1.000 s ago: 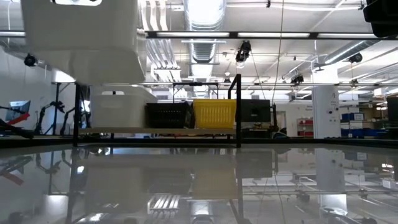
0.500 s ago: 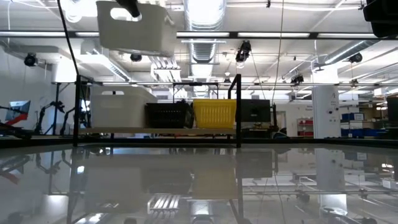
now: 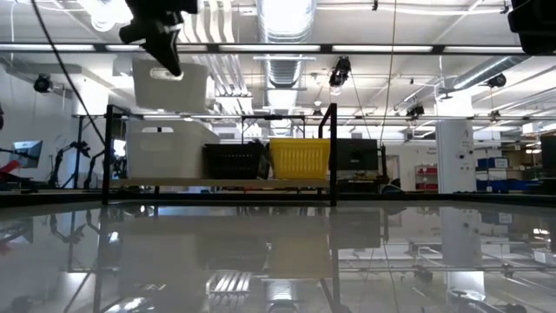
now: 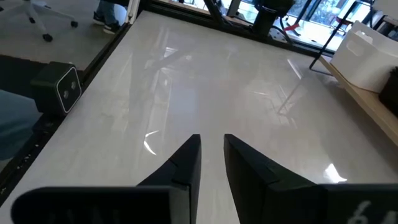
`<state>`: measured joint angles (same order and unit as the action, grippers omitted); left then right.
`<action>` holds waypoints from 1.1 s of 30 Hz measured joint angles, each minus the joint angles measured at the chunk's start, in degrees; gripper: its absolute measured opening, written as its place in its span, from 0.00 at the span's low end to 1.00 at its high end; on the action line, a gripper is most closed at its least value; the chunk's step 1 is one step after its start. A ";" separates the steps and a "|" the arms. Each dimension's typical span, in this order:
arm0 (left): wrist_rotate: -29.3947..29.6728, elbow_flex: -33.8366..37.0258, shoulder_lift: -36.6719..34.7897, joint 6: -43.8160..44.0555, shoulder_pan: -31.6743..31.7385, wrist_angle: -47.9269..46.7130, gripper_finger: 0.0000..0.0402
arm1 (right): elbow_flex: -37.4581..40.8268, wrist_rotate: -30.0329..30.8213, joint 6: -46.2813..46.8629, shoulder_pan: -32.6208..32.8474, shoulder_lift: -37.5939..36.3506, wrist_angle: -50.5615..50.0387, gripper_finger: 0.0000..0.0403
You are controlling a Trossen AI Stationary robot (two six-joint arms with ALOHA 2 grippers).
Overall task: Stack baskets on shelf by color
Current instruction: Stack the white bin on top of the white bin
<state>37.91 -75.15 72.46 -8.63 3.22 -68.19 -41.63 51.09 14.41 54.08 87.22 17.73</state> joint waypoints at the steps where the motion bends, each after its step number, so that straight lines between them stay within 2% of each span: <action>1: -1.68 1.98 -1.63 -1.59 1.12 2.64 0.00 | 0.00 -0.01 -0.02 0.00 0.00 0.05 0.15; 4: -5.81 7.25 -5.67 -6.76 3.92 8.96 0.00 | 0.02 0.00 -0.02 -0.04 0.00 0.10 0.15; 8: -6.47 12.53 -8.40 -8.80 5.83 14.39 0.00 | 0.02 0.00 0.04 -0.41 0.00 0.14 0.16; 14: -7.21 16.75 -8.80 -8.82 6.21 15.26 0.00 | 0.04 0.00 0.15 -0.87 0.00 0.56 0.15; 26: -13.45 16.79 -8.49 -11.65 6.21 15.46 0.00 | 0.04 0.00 0.17 -1.15 0.00 0.67 0.15; 33: -13.38 17.51 -8.50 -12.74 6.21 15.30 0.00 | 0.05 0.00 0.20 -1.25 0.00 0.73 0.15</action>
<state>24.53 -57.65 63.96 -21.37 9.43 -52.89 -41.58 51.09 14.61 52.84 87.22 18.46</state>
